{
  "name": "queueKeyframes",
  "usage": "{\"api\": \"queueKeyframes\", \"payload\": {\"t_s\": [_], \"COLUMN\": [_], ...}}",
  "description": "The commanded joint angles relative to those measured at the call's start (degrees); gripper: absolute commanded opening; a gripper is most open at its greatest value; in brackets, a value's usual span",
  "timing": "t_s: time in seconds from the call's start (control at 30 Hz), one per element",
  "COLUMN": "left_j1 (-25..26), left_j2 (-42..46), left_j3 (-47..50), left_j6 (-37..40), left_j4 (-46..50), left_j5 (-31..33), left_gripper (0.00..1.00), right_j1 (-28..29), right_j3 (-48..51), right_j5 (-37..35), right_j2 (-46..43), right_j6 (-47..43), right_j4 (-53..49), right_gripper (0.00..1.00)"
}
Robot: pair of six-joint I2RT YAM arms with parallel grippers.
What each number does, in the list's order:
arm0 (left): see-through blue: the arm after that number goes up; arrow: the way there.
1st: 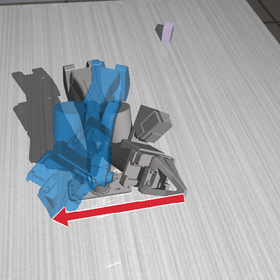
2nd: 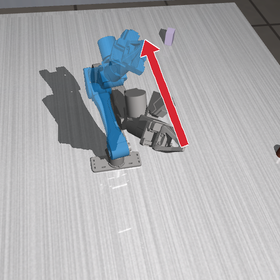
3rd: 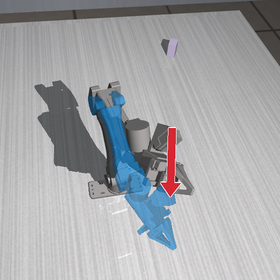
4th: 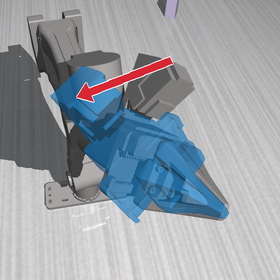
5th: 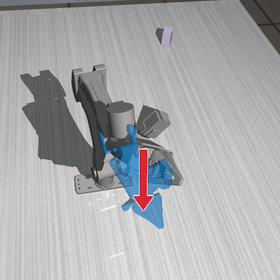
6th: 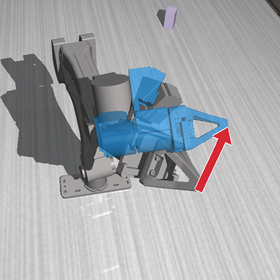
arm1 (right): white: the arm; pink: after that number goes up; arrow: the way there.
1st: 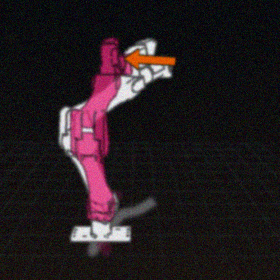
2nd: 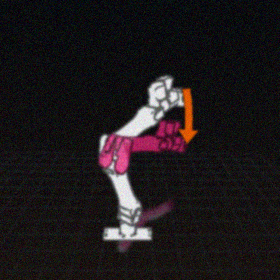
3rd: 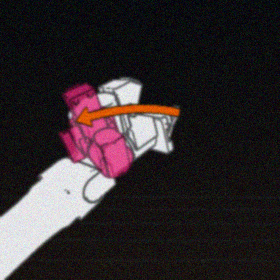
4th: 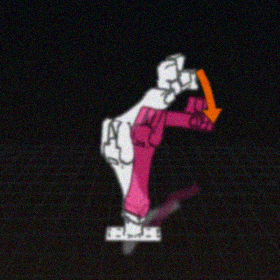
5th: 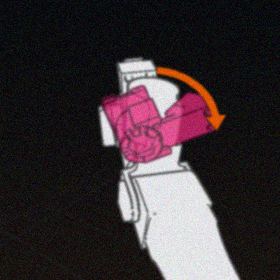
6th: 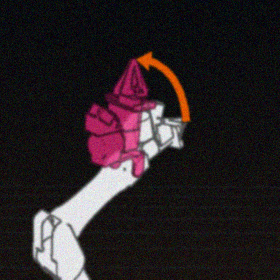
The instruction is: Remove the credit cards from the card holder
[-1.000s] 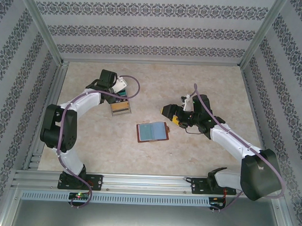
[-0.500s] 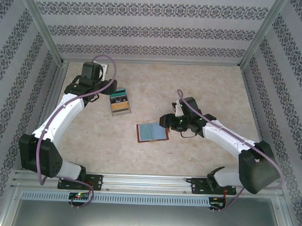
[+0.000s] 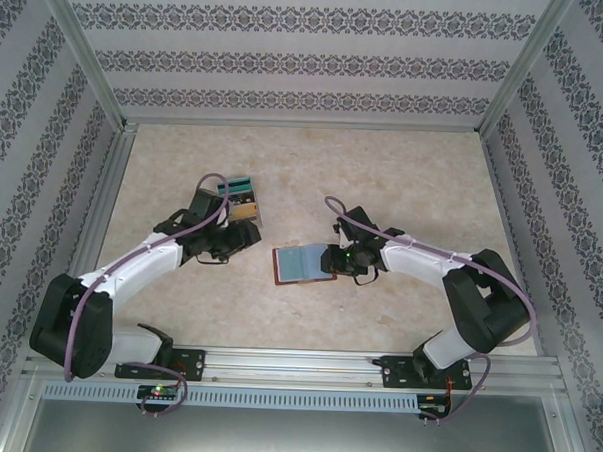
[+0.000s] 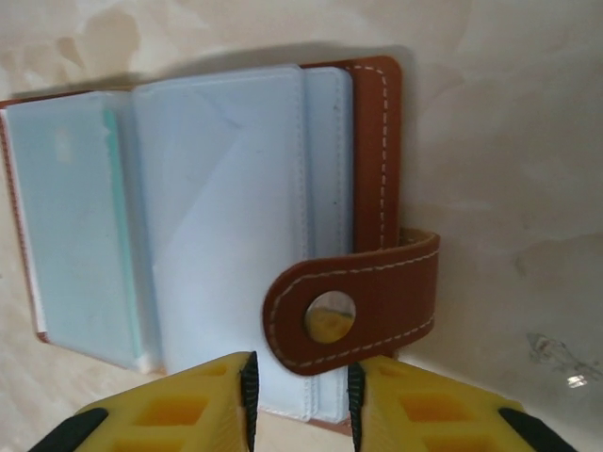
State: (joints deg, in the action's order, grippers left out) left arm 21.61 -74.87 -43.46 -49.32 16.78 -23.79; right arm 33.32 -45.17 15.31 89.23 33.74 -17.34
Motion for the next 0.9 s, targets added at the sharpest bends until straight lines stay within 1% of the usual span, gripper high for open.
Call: {"api": "queueKeyframes", "payload": {"t_s": [0.0,0.17,0.3,0.47,0.67,0.87], "left_j1": [3.5,7.3,9.1,10.0,10.7,11.3], "left_j2": [-2.7,-8.0,-11.6,-14.0,-15.4,-17.1], "left_j3": [1.4,0.9,-0.6,-1.8,-2.1,-2.7], "left_j6": [-6.8,-8.3,-7.3,-6.2,-6.0,-5.5], "left_j4": [-8.4,-11.8,-11.1,-10.0,-11.6,-11.3], "left_j5": [-1.1,-1.1,-1.3,-0.8,-1.6,-2.0], "left_gripper": [0.56,0.51,0.50,0.49,0.49,0.49], "right_j1": [1.8,3.9,4.7,4.9,5.0,5.0], "right_j3": [-1.1,-0.3,0.7,1.2,1.5,1.6], "right_j5": [-1.9,-2.3,-2.4,-2.7,-2.5,-2.4], "right_j2": [1.8,2.9,2.6,2.3,2.3,2.4], "right_j6": [-0.6,1.8,2.8,3.0,3.3,3.2], "right_j4": [0.7,2.2,3.1,3.1,3.5,3.6], "right_gripper": [0.31,0.29,0.29,0.29,0.29,0.29]}}
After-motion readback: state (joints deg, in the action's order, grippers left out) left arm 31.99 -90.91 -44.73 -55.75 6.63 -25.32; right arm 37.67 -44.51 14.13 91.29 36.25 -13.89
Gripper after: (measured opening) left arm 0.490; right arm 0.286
